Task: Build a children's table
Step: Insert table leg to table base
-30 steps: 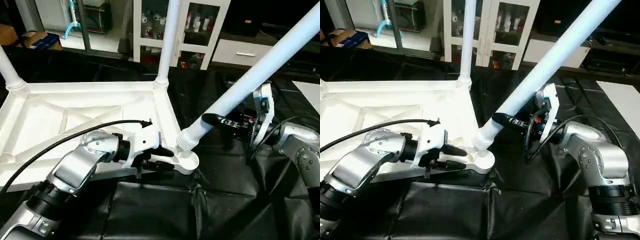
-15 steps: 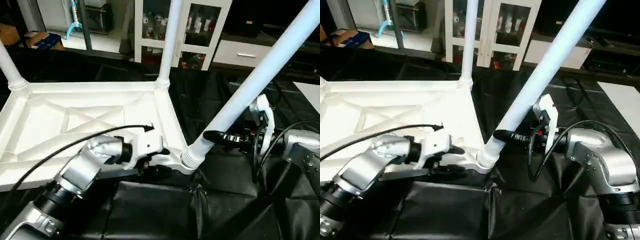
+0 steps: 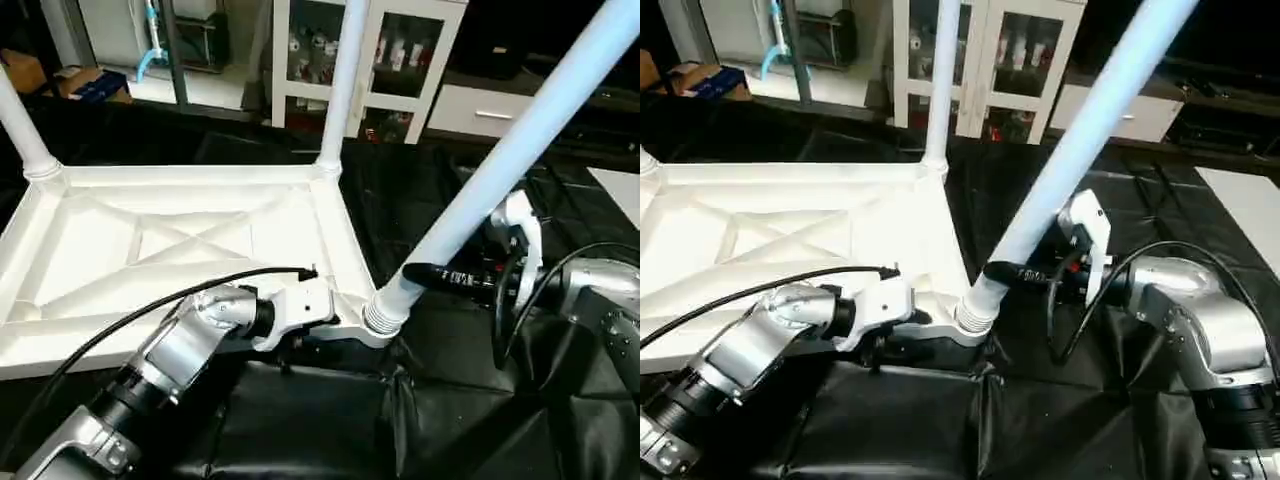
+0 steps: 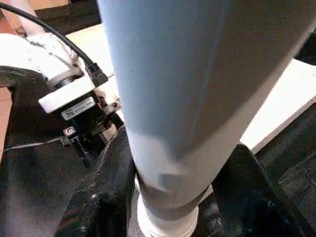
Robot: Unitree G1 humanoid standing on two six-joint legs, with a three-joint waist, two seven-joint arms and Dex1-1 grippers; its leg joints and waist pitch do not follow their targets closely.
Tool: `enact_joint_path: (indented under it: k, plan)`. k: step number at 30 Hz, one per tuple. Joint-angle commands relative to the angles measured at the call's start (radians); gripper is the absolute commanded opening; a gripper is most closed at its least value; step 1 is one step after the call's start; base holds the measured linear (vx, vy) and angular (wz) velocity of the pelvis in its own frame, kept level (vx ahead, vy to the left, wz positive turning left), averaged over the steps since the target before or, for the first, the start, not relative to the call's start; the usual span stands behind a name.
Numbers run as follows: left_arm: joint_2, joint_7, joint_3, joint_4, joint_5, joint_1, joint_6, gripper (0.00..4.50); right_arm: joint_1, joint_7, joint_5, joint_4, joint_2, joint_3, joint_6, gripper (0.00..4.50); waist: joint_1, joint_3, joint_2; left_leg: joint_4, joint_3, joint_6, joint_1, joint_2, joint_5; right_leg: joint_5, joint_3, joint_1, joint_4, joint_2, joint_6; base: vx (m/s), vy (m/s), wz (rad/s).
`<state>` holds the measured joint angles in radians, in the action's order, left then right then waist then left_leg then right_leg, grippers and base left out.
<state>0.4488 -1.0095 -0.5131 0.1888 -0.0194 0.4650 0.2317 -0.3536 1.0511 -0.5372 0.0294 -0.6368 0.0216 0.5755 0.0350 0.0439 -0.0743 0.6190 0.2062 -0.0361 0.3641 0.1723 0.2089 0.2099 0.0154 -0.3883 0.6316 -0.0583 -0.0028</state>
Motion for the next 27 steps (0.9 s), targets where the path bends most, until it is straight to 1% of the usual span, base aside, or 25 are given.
enact_joint_path:
  k: [1, 2, 3, 4, 5, 7, 8, 9, 10, 13, 14, 15, 16, 17, 18, 19, 20, 21, 22, 23, 24, 25, 26, 27]
  plan:
    - [-0.007, 0.019, -0.002, 0.036, -0.032, 0.006, 0.006, 1.74, 0.008, -0.001, 0.024, 0.009, -0.013, 0.008, -0.013, 1.77, -0.002, -0.05, 0.006, -0.075, -0.034, -0.004, -0.022, 0.066, 0.187, 0.19, -0.039, 0.026, -0.083, -0.077, -0.218, 0.0, 0.0, 0.0]
    - [-0.015, 0.025, -0.002, 0.058, -0.042, 0.015, -0.001, 1.73, 0.01, 0.003, 0.025, 0.01, -0.014, 0.01, -0.014, 1.77, -0.002, -0.048, 0.006, -0.076, -0.034, -0.006, -0.024, 0.066, 0.201, 0.211, -0.04, 0.024, -0.087, -0.078, -0.214, 0.0, 0.0, 0.0]
    - [-0.016, 0.028, -0.007, 0.068, -0.052, 0.019, -0.006, 1.57, 0.011, 0.003, 0.025, 0.01, -0.014, 0.011, -0.013, 1.77, -0.002, -0.049, 0.006, -0.076, -0.033, -0.007, -0.025, 0.067, 0.202, 0.215, -0.04, 0.024, -0.087, -0.078, -0.213, 0.0, 0.0, 0.0]
    - [-0.015, 0.03, -0.011, 0.075, -0.059, 0.022, -0.01, 1.57, 0.011, 0.004, 0.025, 0.011, -0.014, 0.011, -0.013, 1.77, -0.002, -0.047, 0.006, -0.077, -0.034, -0.009, -0.026, 0.067, 0.214, 0.233, -0.04, 0.022, -0.09, -0.078, -0.208, 0.0, 0.0, 0.0]
    - [-0.014, 0.034, -0.018, 0.084, -0.07, 0.027, -0.015, 1.44, 0.011, 0.005, 0.026, 0.011, -0.015, 0.012, -0.013, 1.77, -0.002, -0.046, 0.006, -0.077, -0.034, -0.01, -0.026, 0.067, 0.22, 0.243, -0.04, 0.022, -0.091, -0.078, -0.206, 0.0, 0.0, 0.0]
    - [-0.011, 0.033, -0.026, 0.093, -0.081, 0.036, -0.011, 1.32, 0.01, 0.01, 0.029, 0.013, -0.017, 0.016, -0.014, 1.77, -0.004, -0.045, 0.004, -0.081, -0.038, -0.016, -0.023, 0.067, 0.242, 0.291, -0.039, 0.023, -0.094, -0.08, -0.189, 0.0, 0.0, 0.0]
    - [-0.011, 0.032, -0.029, 0.097, -0.085, 0.039, -0.009, 1.3, 0.01, 0.011, 0.031, 0.014, -0.018, 0.018, -0.015, 1.77, -0.005, -0.043, 0.004, -0.082, -0.039, -0.02, -0.023, 0.067, 0.254, 0.32, -0.04, 0.021, -0.098, -0.081, -0.179, 0.0, 0.0, 0.0]
    - [-0.01, 0.04, -0.033, 0.107, -0.097, 0.05, -0.004, 1.24, 0.009, 0.013, 0.032, 0.015, -0.018, 0.02, -0.015, 1.77, -0.005, -0.043, 0.006, -0.082, -0.04, -0.023, -0.024, 0.067, 0.259, 0.33, -0.04, 0.021, -0.098, -0.081, -0.176, 0.0, 0.0, 0.0]
    - [-0.009, 0.041, -0.036, 0.115, -0.104, 0.06, 0.007, 1.06, 0.008, 0.013, 0.033, 0.015, -0.018, 0.021, -0.016, 1.77, -0.007, -0.043, 0.005, -0.083, -0.042, -0.026, -0.023, 0.066, 0.269, 0.35, -0.039, 0.02, -0.099, -0.08, -0.169, 0.0, 0.0, 0.0]
    - [-0.001, 0.046, -0.042, 0.127, -0.128, 0.075, 0.011, 1.03, 0.009, 0.013, 0.033, 0.015, -0.016, 0.023, -0.017, 1.77, -0.01, -0.041, 0.004, -0.084, -0.045, -0.032, -0.022, 0.065, 0.291, 0.4, -0.039, 0.018, -0.105, -0.083, -0.154, 0.0, 0.0, 0.0]
    - [0.005, 0.033, -0.042, 0.125, -0.129, 0.079, 0.028, 1.03, 0.011, 0.012, 0.031, 0.017, -0.015, 0.022, -0.016, 1.77, -0.01, -0.041, 0.004, -0.083, -0.046, -0.033, -0.024, 0.065, 0.296, 0.419, -0.039, 0.016, -0.107, -0.084, -0.147, 0.0, 0.0, 0.0]
    - [0.015, -0.006, -0.039, 0.111, -0.118, 0.082, 0.066, 1.17, 0.014, 0.009, 0.027, 0.02, -0.013, 0.019, -0.015, 1.77, -0.011, -0.041, 0.004, -0.084, -0.047, -0.034, -0.024, 0.065, 0.298, 0.426, -0.039, 0.015, -0.107, -0.084, -0.145, 0.0, 0.0, 0.0]
    - [0.016, -0.014, -0.038, 0.108, -0.113, 0.083, 0.076, 1.17, 0.015, 0.009, 0.026, 0.021, -0.013, 0.019, -0.015, 1.77, -0.012, -0.041, 0.004, -0.085, -0.048, -0.034, -0.021, 0.064, 0.293, 0.429, -0.038, 0.016, -0.107, -0.084, -0.142, 0.0, 0.0, 0.0]
    - [0.014, -0.022, -0.032, 0.104, -0.103, 0.086, 0.096, 1.34, 0.016, 0.008, 0.025, 0.021, -0.012, 0.017, -0.015, 1.77, -0.012, -0.041, 0.015, -0.087, -0.05, -0.037, -0.021, 0.065, 0.291, 0.415, -0.038, 0.017, -0.104, -0.084, -0.145, 0.0, 0.0, 0.0]
    - [0.01, -0.028, -0.028, 0.105, -0.095, 0.091, 0.11, 1.34, 0.018, 0.006, 0.023, 0.022, -0.011, 0.014, -0.014, 1.77, -0.015, -0.041, 0.011, -0.087, -0.048, -0.037, -0.021, 0.064, 0.295, 0.407, -0.038, 0.016, -0.106, -0.082, -0.148, 0.0, 0.0, 0.0]
    - [0.007, -0.031, -0.026, 0.108, -0.091, 0.095, 0.117, 1.39, 0.02, 0.005, 0.021, 0.023, -0.01, 0.012, -0.013, 1.77, -0.014, -0.042, 0.009, -0.087, -0.049, -0.036, -0.022, 0.065, 0.294, 0.389, -0.037, 0.017, -0.104, -0.082, -0.156, 0.0, 0.0, 0.0]
    - [0.005, -0.042, -0.029, 0.117, -0.091, 0.102, 0.12, 1.49, 0.022, 0.005, 0.021, 0.023, -0.009, 0.009, -0.013, 1.77, -0.013, -0.043, 0.015, -0.086, -0.047, -0.034, -0.024, 0.065, 0.292, 0.369, -0.039, 0.015, -0.103, -0.082, -0.167, 0.0, 0.0, 0.0]
    - [0.004, -0.045, -0.03, 0.125, -0.092, 0.106, 0.117, 1.61, 0.023, 0.004, 0.021, 0.024, -0.009, 0.007, -0.014, 1.77, -0.014, -0.042, 0.013, -0.086, -0.046, -0.032, -0.023, 0.064, 0.294, 0.365, -0.039, 0.015, -0.104, -0.081, -0.17, 0.0, 0.0, 0.0]
    - [0.002, -0.047, -0.031, 0.131, -0.093, 0.109, 0.115, 1.61, 0.024, 0.004, 0.021, 0.024, -0.008, 0.006, -0.014, 1.77, -0.013, -0.044, 0.012, -0.085, -0.045, -0.029, -0.023, 0.064, 0.29, 0.35, -0.039, 0.017, -0.103, -0.081, -0.177, 0.0, 0.0, 0.0]
    - [0.002, -0.052, -0.032, 0.134, -0.092, 0.111, 0.112, 1.76, 0.025, 0.004, 0.02, 0.025, -0.008, 0.004, -0.013, 1.77, -0.012, -0.043, 0.013, -0.085, -0.044, -0.027, -0.024, 0.065, 0.286, 0.339, -0.04, 0.016, -0.102, -0.081, -0.182, 0.0, 0.0, 0.0]
    - [0.002, -0.052, -0.032, 0.134, -0.092, 0.111, 0.112, 1.76, 0.025, 0.004, 0.02, 0.025, -0.008, 0.004, -0.013, 1.77, -0.012, -0.044, 0.013, -0.085, -0.044, -0.026, -0.024, 0.065, 0.284, 0.333, -0.04, 0.017, -0.102, -0.081, -0.185, 0.0, 0.0, 0.0]
    - [0.008, -0.083, -0.039, 0.128, -0.082, 0.114, 0.116, 1.82, 0.021, 0.001, 0.008, 0.029, -0.002, -0.008, -0.005, 1.77, -0.012, -0.043, 0.014, -0.086, -0.044, -0.025, -0.023, 0.066, 0.283, 0.321, -0.04, 0.017, -0.101, -0.08, -0.19, 0.0, 0.0, 0.0]
    - [0.009, -0.089, -0.04, 0.125, -0.08, 0.115, 0.117, 2.0, 0.018, -0.001, 0.006, 0.03, -0.002, -0.011, -0.004, 1.77, -0.011, -0.045, 0.015, -0.086, -0.044, -0.025, -0.023, 0.066, 0.276, 0.307, -0.04, 0.019, -0.099, -0.081, -0.196, 0.0, 0.0, 0.0]
    - [0.009, -0.091, -0.04, 0.122, -0.081, 0.115, 0.12, 2.06, 0.014, -0.001, 0.005, 0.03, -0.002, -0.013, -0.003, 1.77, -0.011, -0.045, 0.015, -0.086, -0.043, -0.024, -0.022, 0.066, 0.273, 0.299, -0.04, 0.019, -0.098, -0.08, -0.198, 0.0, 0.0, 0.0]
